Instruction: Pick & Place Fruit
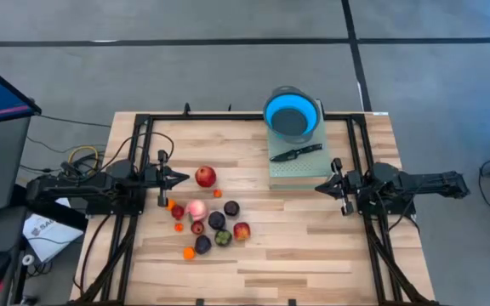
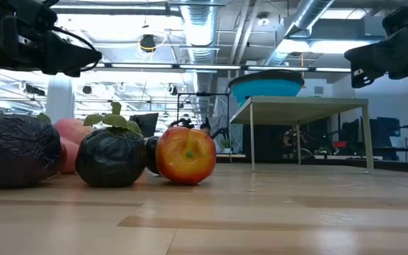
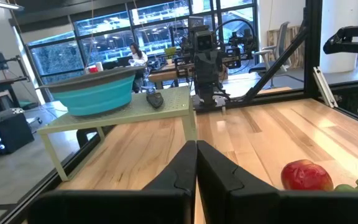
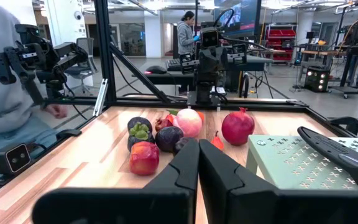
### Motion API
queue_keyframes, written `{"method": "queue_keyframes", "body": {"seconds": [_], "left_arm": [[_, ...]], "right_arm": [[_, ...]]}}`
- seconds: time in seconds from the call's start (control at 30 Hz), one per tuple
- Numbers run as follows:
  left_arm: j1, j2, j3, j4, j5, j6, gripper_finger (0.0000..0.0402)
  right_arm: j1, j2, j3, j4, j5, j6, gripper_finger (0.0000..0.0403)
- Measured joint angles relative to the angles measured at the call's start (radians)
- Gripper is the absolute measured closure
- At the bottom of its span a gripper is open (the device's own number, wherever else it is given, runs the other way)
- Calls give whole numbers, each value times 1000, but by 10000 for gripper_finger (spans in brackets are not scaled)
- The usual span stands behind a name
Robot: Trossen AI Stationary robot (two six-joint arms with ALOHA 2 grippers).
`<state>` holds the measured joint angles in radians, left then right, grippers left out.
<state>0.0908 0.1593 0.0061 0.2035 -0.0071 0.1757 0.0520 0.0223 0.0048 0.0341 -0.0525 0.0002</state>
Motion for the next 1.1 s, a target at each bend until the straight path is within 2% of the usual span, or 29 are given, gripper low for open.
{"method": "queue_keyframes", "body": {"seconds": [0.77, 0.9, 0.97, 1.1], "left_arm": [[0, 0, 0, 0, 0, 0, 398], [0, 0, 0, 0, 0, 0, 398], [0, 0, 0, 0, 0, 0, 398], [0, 0, 0, 0, 0, 0, 398]], "right_arm": [[0, 0, 0, 0, 0, -3, 397], [-2, 0, 0, 37, 0, -92, 397], [3, 0, 0, 104, 0, -49, 397], [14, 0, 0, 294, 0, 195, 397]]}}
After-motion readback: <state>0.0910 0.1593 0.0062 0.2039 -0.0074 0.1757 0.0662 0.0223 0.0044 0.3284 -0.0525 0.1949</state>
